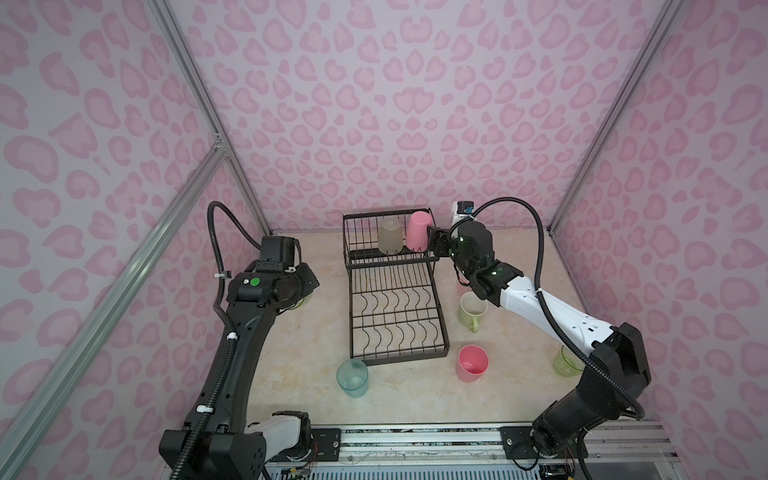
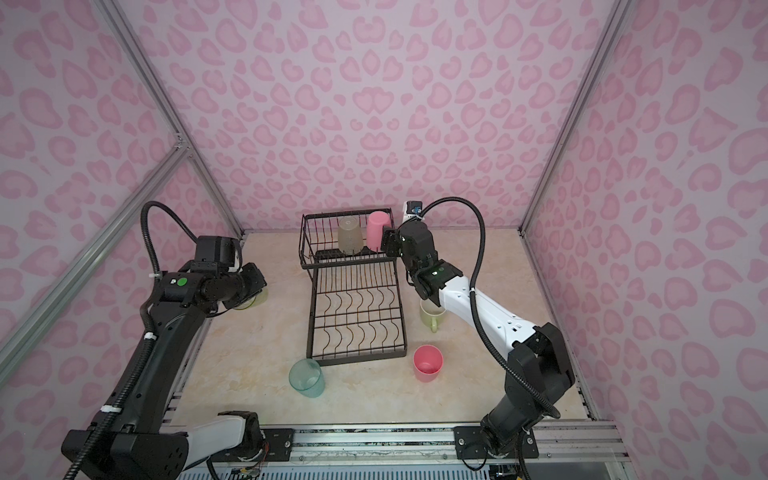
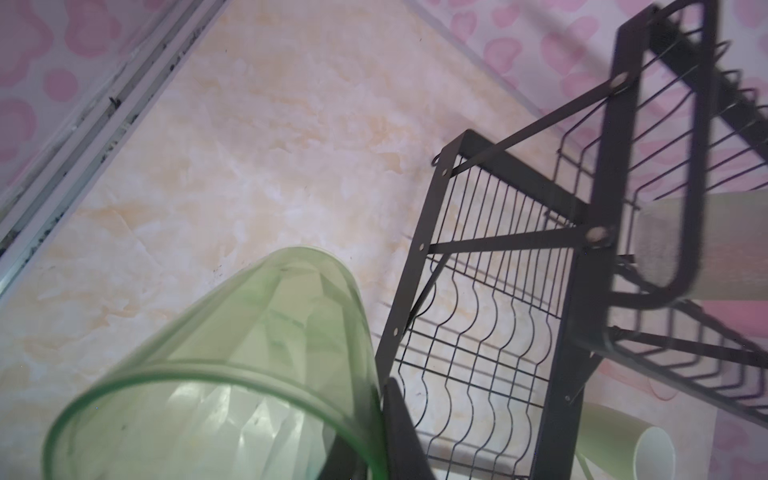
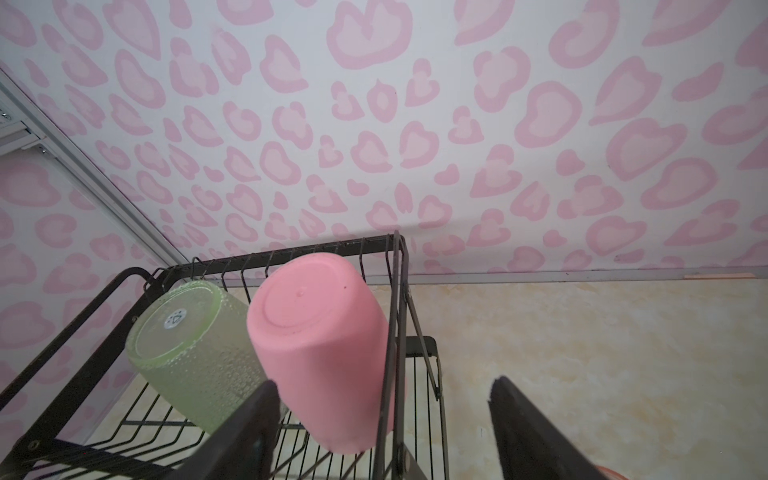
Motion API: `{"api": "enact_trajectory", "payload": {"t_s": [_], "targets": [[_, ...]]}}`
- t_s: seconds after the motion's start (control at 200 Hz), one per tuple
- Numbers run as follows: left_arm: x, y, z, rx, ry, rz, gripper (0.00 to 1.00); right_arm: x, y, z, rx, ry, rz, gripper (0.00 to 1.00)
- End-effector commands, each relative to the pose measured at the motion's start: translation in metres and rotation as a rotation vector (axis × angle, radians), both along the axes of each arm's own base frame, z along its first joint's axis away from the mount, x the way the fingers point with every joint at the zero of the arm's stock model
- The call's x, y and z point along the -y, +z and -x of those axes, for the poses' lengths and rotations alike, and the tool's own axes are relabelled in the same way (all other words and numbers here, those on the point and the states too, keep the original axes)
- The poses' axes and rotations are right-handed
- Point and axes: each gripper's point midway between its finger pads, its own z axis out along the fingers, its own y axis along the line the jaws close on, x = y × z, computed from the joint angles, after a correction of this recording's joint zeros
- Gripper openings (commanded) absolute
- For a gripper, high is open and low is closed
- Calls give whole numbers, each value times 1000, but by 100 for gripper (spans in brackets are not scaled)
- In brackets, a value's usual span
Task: Load the cups into the dish rack
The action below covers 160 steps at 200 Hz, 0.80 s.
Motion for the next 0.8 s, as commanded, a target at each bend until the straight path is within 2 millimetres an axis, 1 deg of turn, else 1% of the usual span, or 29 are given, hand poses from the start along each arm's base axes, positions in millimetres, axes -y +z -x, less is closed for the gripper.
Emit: {"api": "enact_trajectory", "payload": {"t_s": [0.0,0.115,0.225,0.35,0.45,0.515,0.6,0.67,0.725,0.795], "targets": [[-2,44,-23,139,-6,-20,10,-1,10,0,10,7,-34,79],[3,88,-38,258,-22,-7,11,2,18,1,19,8,-59,79],[15,122,-54,367,-76,35,13,8,28,1,35,7,-100,79],[44,157,-73,524,-192,167,15,14,40,-2,41,19,-163,79],[76,180,-89,619,-307,307,15,19,47,-7,29,43,-231,79],[97,195,-95,678,-384,366,15,23,51,-10,13,65,-297,78],[126,212,-98,747,-476,413,15,29,55,-11,-9,110,-408,78],[147,221,-101,788,-541,450,16,33,59,-13,-23,146,-510,79],[161,223,-105,798,-571,473,15,35,64,-15,-29,179,-591,79],[172,216,-113,774,-590,482,13,35,67,-18,-43,212,-666,78]]}}
